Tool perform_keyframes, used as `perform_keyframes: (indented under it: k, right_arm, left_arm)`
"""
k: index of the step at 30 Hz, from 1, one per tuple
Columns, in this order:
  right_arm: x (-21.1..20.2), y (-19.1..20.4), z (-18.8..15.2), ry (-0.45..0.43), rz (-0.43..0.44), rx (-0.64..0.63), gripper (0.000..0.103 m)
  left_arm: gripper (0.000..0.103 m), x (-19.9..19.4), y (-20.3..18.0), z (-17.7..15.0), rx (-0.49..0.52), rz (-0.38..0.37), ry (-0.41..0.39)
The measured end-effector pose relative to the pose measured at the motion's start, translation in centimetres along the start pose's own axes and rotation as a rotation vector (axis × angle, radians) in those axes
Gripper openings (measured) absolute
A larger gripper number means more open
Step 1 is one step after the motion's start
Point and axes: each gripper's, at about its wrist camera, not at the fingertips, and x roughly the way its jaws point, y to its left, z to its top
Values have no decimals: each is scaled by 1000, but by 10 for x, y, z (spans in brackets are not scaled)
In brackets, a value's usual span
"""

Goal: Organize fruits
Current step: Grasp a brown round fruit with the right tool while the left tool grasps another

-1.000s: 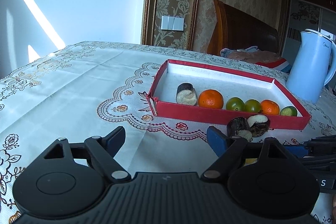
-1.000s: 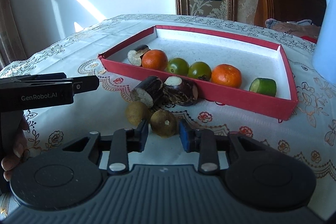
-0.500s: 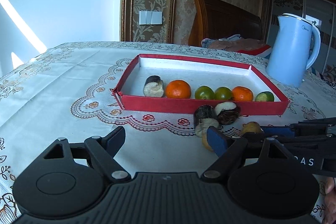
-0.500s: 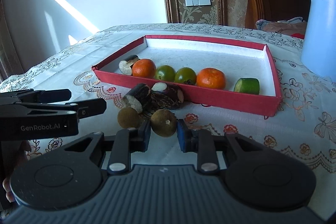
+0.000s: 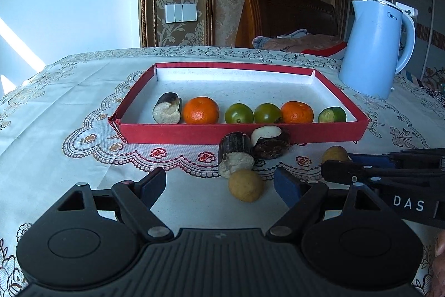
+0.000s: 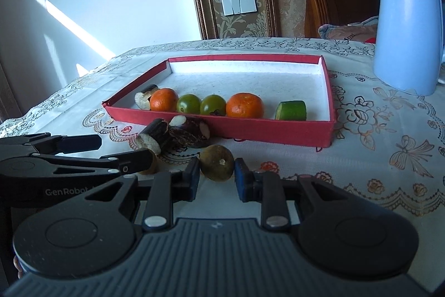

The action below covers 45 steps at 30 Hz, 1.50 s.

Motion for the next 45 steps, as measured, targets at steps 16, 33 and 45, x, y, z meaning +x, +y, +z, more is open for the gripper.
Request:
perform_keyframes:
  k: [16, 33, 45]
  right_arm:
    - [-1, -6, -1, -16, 7, 31, 26]
    - [2, -7, -1, -10, -1, 39, 26]
    - [1, -6, -1, -12, -12, 34, 26]
  left_arm:
    - [75, 17, -13, 1, 23, 40, 85]
    - [43, 15, -14, 0, 29, 31, 70]
    - [28, 10, -7, -3, -1, 13, 55]
